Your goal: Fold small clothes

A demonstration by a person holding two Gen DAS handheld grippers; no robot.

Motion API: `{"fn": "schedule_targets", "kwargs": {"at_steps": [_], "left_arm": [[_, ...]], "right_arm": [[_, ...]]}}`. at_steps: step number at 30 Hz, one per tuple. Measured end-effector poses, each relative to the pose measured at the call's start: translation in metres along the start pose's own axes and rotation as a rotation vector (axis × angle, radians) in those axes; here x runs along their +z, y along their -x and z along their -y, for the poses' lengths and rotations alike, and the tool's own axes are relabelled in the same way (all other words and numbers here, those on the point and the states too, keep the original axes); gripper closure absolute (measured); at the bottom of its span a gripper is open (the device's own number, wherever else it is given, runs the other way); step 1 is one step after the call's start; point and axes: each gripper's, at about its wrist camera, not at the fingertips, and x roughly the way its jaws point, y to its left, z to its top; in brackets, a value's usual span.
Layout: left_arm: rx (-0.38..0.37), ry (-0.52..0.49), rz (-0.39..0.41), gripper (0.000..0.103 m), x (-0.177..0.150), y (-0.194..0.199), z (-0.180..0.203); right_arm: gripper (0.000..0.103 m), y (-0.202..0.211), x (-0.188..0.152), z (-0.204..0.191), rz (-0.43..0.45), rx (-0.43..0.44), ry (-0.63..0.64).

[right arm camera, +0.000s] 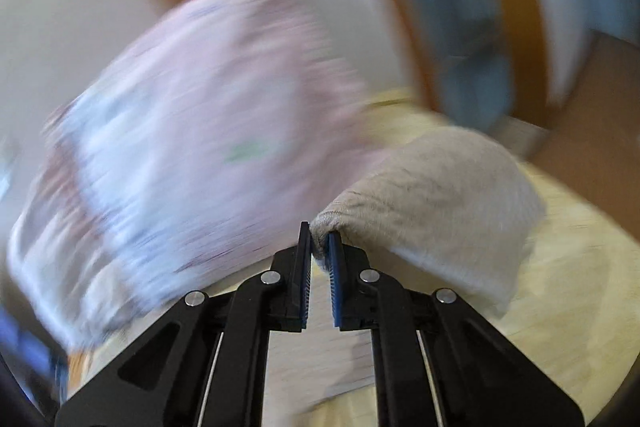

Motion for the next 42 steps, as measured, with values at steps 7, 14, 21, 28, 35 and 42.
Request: {"fn": "schedule_targets", "kwargs": {"at_steps": [7,14,21,28,35,42], "left_arm": [[-0.096,0.019,-0.035,0.01,-0.005,-0.011,0.014],[-0.127,0.009,-0.05,0.012,-0.007,-0.012,0.02],[-0.149,0.042,-0.052,0.012,-0.005,-0.012,0.015],[-0.152,0.068,-0.045,0.012,-0.004,-0.004,0.003],[-0.2,0.151,-0.03,0.014,-0.001,0.003,-0.016],[-0.223,0.228,-0.063,0.015,-0.005,-0.005,-0.023]], "right_arm": [[0.094,-0.069,-0.115,-0.101,-0.376,0.193,0.186],[0.071,-0.073,-0.115,-0.071,-0.437,0.237,-0.047],[0.061,-0.074,-0.084,-0.039,-0.354,0.143,-0.206],[0.081,-0.093,-0.08,-0.05,-0.312,-0.009,-0.169],[0.094,-0.069,-0.088,-0.143,-0.19,0.127,0.125],[0.084,-0.085,-0.172,-0.212,-0.502,0.313,0.339]]}}
